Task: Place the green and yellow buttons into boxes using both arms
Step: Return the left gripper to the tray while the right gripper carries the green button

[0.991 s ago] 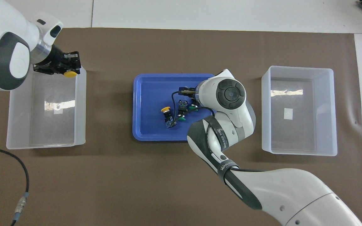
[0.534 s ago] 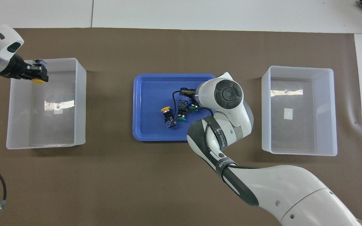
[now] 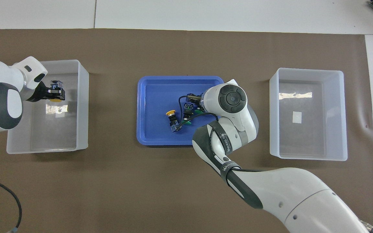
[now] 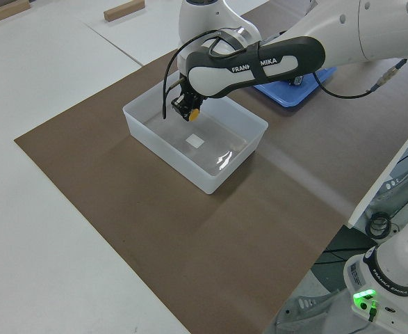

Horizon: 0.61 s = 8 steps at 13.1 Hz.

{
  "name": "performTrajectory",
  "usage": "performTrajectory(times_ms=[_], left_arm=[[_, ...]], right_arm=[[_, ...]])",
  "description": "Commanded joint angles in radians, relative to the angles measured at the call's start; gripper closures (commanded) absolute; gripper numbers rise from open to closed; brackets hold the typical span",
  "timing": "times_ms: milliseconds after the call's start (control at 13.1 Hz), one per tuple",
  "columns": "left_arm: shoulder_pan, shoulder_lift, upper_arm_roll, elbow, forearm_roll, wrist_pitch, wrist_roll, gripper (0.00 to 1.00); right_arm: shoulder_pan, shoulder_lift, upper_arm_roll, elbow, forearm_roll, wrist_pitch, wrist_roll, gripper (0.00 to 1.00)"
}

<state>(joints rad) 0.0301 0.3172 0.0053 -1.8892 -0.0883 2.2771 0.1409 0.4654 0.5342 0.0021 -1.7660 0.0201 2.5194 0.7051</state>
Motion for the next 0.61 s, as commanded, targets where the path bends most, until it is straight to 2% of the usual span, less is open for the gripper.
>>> performTrajectory(times_ms=[0, 76, 152, 305, 534], left_arm=[[-0.022, 0.005, 0.008, -0.085, -0.013, 0.128, 0.019, 1.0], [-0.033, 0.014, 0.008, -0.09, -0.013, 0.146, 0.017, 1.0], [-0.051, 0.023, 0.008, -0.09, -0.013, 0.157, 0.016, 1.0], [-0.061, 0.031, 0.008, -0.097, -0.013, 0.183, 0.014, 1.0], [-0.059, 0.033, 0.01, -0.093, -0.013, 0.179, 0.016, 0.98]], right_arm=[[-0.002, 0.0, 0.002, 0.003, 0.006, -0.007, 0.019, 0.69], [-0.002, 0.0, 0.002, 0.008, 0.006, -0.011, 0.023, 0.95], [-0.004, -0.002, 0.004, 0.013, 0.007, -0.02, 0.024, 1.0], [0.001, -0.017, 0.004, 0.013, 0.021, -0.039, 0.025, 1.0], [-0.027, -0.123, 0.004, 0.011, 0.023, -0.146, 0.019, 1.0]])
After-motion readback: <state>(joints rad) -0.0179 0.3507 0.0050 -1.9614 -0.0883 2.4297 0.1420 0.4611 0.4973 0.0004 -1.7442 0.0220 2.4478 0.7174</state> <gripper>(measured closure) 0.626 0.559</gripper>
